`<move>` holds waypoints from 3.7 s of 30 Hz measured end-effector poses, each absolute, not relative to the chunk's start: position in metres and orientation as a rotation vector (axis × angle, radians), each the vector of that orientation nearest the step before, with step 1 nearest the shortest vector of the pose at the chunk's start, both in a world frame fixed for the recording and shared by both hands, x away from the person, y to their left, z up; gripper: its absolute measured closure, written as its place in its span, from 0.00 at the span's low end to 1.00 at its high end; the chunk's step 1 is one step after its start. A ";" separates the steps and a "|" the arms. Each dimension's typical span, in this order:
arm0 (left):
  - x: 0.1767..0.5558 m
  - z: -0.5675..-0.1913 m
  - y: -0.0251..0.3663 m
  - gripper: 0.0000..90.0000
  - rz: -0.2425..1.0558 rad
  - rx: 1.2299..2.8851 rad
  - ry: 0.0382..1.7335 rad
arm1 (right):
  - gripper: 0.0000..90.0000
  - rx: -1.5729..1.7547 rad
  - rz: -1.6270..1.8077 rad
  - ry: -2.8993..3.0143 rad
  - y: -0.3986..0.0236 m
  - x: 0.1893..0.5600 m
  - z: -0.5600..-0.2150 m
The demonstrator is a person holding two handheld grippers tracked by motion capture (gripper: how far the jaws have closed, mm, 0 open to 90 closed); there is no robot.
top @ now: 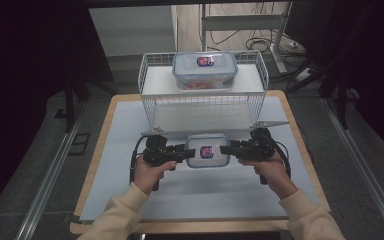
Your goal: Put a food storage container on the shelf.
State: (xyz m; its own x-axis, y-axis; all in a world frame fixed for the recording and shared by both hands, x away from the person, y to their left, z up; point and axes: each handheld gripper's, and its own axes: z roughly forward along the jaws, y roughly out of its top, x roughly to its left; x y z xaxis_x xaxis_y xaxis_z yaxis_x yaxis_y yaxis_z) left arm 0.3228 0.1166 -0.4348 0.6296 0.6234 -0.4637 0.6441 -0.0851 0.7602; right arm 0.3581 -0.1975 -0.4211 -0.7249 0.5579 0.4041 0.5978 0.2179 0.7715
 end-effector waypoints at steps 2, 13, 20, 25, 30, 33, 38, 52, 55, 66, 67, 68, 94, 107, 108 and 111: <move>0.324 -0.430 0.117 0.58 -0.018 1.754 1.030 | 0.57 -1.145 -1.572 -2.429 -0.197 0.360 -0.415; 0.334 -0.404 0.118 0.57 0.019 1.748 0.996 | 0.57 -1.136 -1.595 -2.457 -0.195 0.367 -0.385; 0.342 -0.386 0.119 0.57 0.039 1.749 0.972 | 0.57 -1.127 -1.632 -2.468 -0.195 0.373 -0.369; 0.348 -0.374 0.119 0.57 0.056 1.747 0.959 | 0.57 -1.112 -1.652 -2.484 -0.194 0.378 -0.355; 0.353 -0.362 0.120 0.57 0.076 1.741 0.954 | 0.57 -1.094 -1.673 -2.501 -0.193 0.384 -0.343; 0.355 -0.356 0.121 0.57 0.094 1.744 0.943 | 0.57 -1.082 -1.687 -2.503 -0.192 0.388 -0.338; 0.359 -0.349 0.123 0.57 0.106 1.745 0.940 | 0.57 -1.076 -1.688 -2.504 -0.191 0.393 -0.331; 0.369 -0.327 0.125 0.61 0.138 1.710 0.920 | 0.75 -1.110 -1.766 -2.530 -0.189 0.409 -0.300; 0.375 -0.336 0.123 0.61 0.151 1.752 0.948 | 0.74 -1.126 -1.696 -2.558 -0.186 0.416 -0.304; 0.389 -0.348 0.134 0.61 0.112 1.698 1.021 | 0.73 -1.223 -1.633 -2.439 -0.176 0.434 -0.342; 0.389 -0.343 0.135 0.61 0.117 1.691 1.017 | 0.73 -1.221 -1.644 -2.442 -0.176 0.434 -0.338; 0.390 -0.336 0.135 0.61 0.127 1.687 1.009 | 0.73 -1.218 -1.658 -2.446 -0.175 0.435 -0.332; 0.444 -0.250 0.128 0.60 0.180 1.614 0.956 | 0.73 -1.230 -1.817 -2.552 -0.172 0.479 -0.209; 0.516 -0.273 0.136 0.60 0.019 1.513 1.062 | 0.76 -1.345 -1.777 -2.473 -0.165 0.550 -0.219; 0.517 -0.275 0.136 0.60 0.009 1.502 1.067 | 0.76 -1.350 -1.786 -2.464 -0.165 0.553 -0.219; 0.519 -0.275 0.137 0.59 0.012 1.495 1.078 | 0.75 -1.356 -1.783 -2.464 -0.163 0.558 -0.219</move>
